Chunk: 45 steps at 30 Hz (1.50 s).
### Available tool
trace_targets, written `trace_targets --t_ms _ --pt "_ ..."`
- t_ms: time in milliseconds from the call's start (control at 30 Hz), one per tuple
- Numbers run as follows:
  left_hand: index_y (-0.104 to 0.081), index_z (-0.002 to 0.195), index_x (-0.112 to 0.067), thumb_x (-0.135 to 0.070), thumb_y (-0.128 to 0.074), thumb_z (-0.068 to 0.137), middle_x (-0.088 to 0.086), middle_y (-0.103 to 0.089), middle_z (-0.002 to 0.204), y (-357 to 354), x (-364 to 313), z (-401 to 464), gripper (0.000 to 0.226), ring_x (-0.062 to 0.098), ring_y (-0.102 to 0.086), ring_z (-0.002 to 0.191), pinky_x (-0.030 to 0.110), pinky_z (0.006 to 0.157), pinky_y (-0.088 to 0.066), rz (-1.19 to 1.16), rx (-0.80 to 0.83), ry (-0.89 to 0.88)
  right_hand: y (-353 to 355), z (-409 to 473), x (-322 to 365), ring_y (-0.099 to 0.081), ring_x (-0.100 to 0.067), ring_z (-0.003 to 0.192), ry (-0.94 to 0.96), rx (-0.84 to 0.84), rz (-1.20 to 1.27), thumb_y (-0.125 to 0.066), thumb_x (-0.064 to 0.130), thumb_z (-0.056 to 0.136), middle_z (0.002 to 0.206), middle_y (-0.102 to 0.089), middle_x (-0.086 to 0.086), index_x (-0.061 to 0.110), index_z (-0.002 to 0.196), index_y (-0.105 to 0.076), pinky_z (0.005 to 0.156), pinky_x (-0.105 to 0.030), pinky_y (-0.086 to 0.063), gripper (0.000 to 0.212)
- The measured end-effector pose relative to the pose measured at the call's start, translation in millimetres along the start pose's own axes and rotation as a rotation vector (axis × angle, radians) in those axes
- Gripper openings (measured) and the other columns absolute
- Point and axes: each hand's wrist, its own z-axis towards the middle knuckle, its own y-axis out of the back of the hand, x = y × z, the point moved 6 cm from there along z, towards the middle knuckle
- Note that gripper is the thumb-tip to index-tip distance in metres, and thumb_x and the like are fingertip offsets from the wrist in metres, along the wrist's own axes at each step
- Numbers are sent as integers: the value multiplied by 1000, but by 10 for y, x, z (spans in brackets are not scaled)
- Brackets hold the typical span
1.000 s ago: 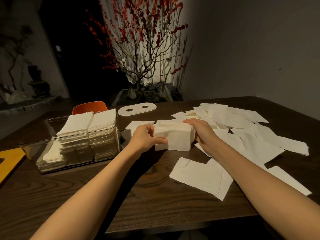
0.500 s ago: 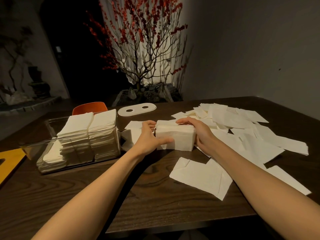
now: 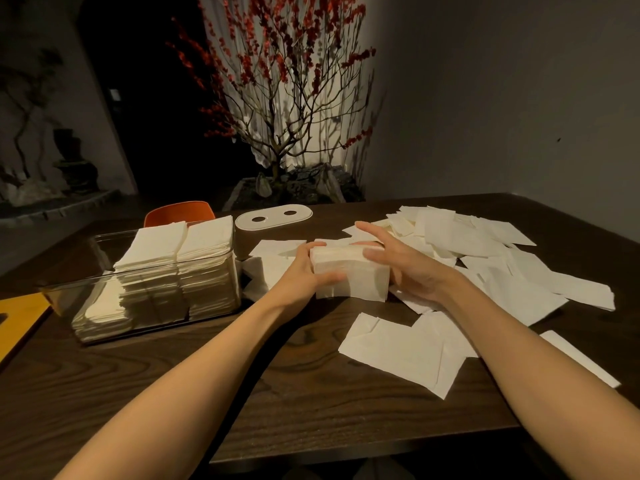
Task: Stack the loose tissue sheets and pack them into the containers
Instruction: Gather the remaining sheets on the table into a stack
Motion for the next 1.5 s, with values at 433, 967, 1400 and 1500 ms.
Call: trace_targets --t_ms 433,967,1400,1500 --pt "-37 121 -42 -43 -80 69 -7 -46 128 -1 14 -33 67 16 -46 119 36 104 -42 146 109 4 -36 -112 -3 -48 4 98 -17 97 -436 -75 28 78 107 -43 29 39 125 -35 74 -7 -40 62" --pt "-51 125 -14 -32 -59 95 9 -71 98 18 -538 -188 36 16 -70 74 22 59 -56 -12 -18 87 -38 30 335 -54 -8 71 -102 -269 -267 -36 52 98 86 -57 4 24 105 -49 57 -16 -40 32" --pt "-61 73 -4 -42 -73 82 2 -51 47 1076 -994 -501 41 8 -41 39 15 37 -33 275 -454 269 -780 282 915 -52 -17 80 -61 -237 -268 -39 46 99 103 -58 -10 4 126 -51 63 -23 -41 51" --pt "-56 69 -7 -46 -74 80 4 -49 58 1373 -1004 -623 44 10 -41 48 20 46 -35 279 -501 243 -1041 363 991 -48 -15 71 -44 -207 -342 -43 44 97 84 -53 -5 7 108 -55 62 -24 -38 41"
